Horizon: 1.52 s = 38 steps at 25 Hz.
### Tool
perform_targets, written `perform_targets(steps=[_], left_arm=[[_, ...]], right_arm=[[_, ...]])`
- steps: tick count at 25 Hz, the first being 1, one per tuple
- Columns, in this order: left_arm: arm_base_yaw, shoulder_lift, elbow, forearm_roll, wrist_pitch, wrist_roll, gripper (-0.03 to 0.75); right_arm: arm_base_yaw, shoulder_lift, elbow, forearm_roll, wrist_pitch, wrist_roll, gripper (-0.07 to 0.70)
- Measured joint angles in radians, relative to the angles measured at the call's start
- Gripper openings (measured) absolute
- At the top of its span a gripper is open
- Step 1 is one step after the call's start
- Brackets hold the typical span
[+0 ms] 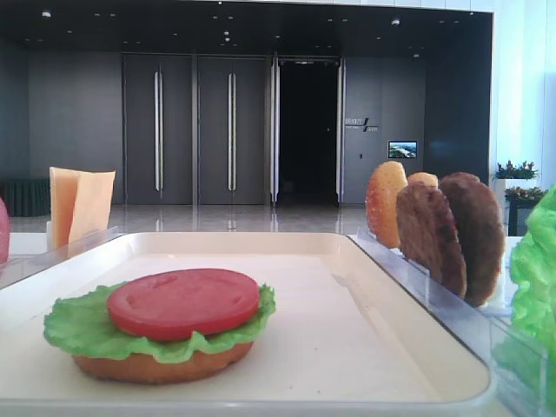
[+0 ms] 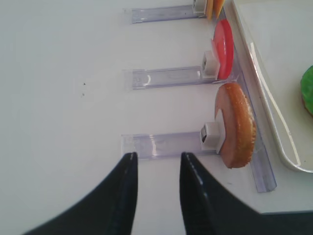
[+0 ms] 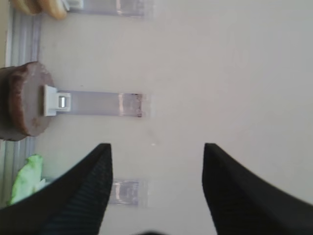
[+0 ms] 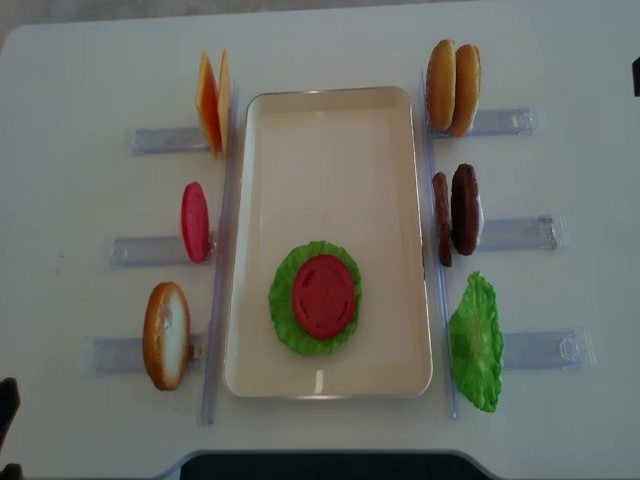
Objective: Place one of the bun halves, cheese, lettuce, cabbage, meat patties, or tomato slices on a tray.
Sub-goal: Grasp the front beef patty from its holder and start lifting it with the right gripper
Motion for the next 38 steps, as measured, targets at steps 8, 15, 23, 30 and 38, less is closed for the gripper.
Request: perform_targets(steps=[8, 15, 23, 30, 38], left_arm=[[0.0, 0.0, 0.0, 0.0, 0.0, 0.0, 0.213], [0.0, 0.0, 0.0, 0.0, 0.0, 0.0, 0.213], [0.0, 0.0, 0.0, 0.0, 0.0, 0.0, 0.213], [0.0, 0.0, 0.0, 0.0, 0.0, 0.0, 0.212], [0.0, 0.0, 0.0, 0.0, 0.0, 0.0, 0.211]], right_arm=[[0.355, 0.0, -0.001, -0.034, 0.0, 0.196, 0.414], [0.522, 0.0, -0.001, -0.055, 0.0, 0.318, 0.411], [0.524, 0.0, -0.001, -0.084, -0.012, 0.351, 0.411], [0.524, 0.035, -0.001, -0.086, -0.05, 0.438, 0.411], [0.524, 0.163, -0.001, -0.058, -0.085, 0.48, 0.411]])
